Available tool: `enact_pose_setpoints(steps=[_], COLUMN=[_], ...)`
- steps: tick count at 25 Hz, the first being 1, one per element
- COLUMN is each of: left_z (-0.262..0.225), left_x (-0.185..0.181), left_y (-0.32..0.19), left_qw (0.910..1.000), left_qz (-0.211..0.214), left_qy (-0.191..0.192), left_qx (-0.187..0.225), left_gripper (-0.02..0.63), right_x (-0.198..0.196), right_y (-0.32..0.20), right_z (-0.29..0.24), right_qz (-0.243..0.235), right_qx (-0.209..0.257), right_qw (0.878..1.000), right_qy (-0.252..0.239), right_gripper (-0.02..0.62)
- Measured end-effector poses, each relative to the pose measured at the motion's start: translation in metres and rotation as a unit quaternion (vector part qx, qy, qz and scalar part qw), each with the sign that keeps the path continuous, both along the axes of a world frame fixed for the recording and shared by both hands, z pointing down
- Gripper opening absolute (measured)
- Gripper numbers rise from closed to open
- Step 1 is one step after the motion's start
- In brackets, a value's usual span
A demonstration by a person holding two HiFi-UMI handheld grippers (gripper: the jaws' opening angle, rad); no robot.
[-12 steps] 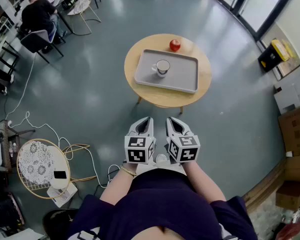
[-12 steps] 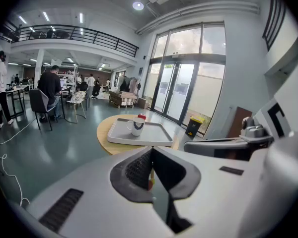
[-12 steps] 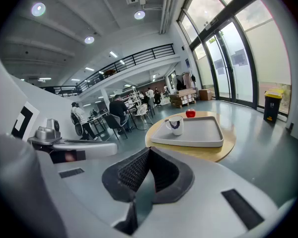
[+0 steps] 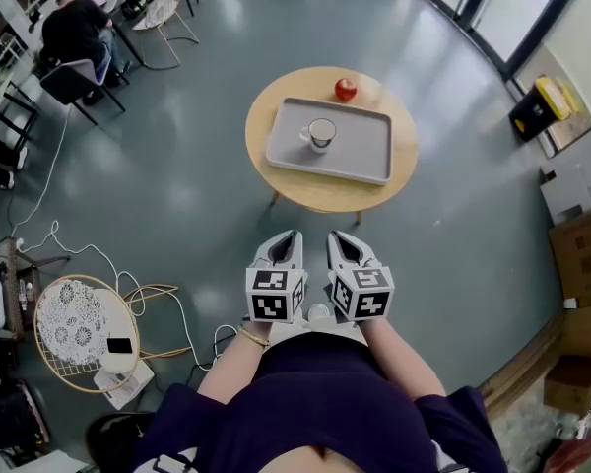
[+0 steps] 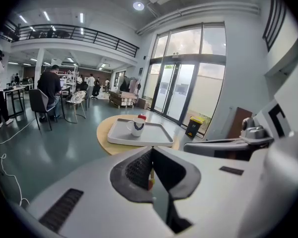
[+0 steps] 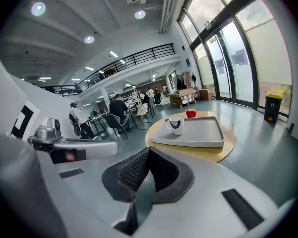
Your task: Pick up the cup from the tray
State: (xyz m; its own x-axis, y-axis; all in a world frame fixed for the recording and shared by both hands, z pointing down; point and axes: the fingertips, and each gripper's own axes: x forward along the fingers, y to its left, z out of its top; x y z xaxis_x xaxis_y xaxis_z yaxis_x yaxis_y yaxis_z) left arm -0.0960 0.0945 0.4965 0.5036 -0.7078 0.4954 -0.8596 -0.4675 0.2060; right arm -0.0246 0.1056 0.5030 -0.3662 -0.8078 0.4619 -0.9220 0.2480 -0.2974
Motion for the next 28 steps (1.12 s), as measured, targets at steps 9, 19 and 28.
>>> enact_pose_setpoints(steps=[9,19,28], left_z=[-0.001,-0.001,-0.001], left_x=[-0.004,-0.003,0.016], left_y=[-0.003,-0.006,-0.008], left_qw=[1.0000,0.9999,0.9994], left_qz=[-0.005,-0.015,-0.034], left_qy=[0.000,-0.001,0.003], left_qx=[0.000,0.002,0.010], left_gripper=[0.008,0.006,0.008], right_x=[-0.005,0.003,0.025], right_y=[-0.001,-0.006,-0.008], right_z=[-0.001,-0.001,-0.002], right_qz=[-0.003,0.001,-0.014], right_qx=[0.001,0.002,0.010], right_qw=[1.000,1.000,1.000], right_qy=[-0.016,-0.010,-0.004], right_gripper=[0.009,0.008,0.008])
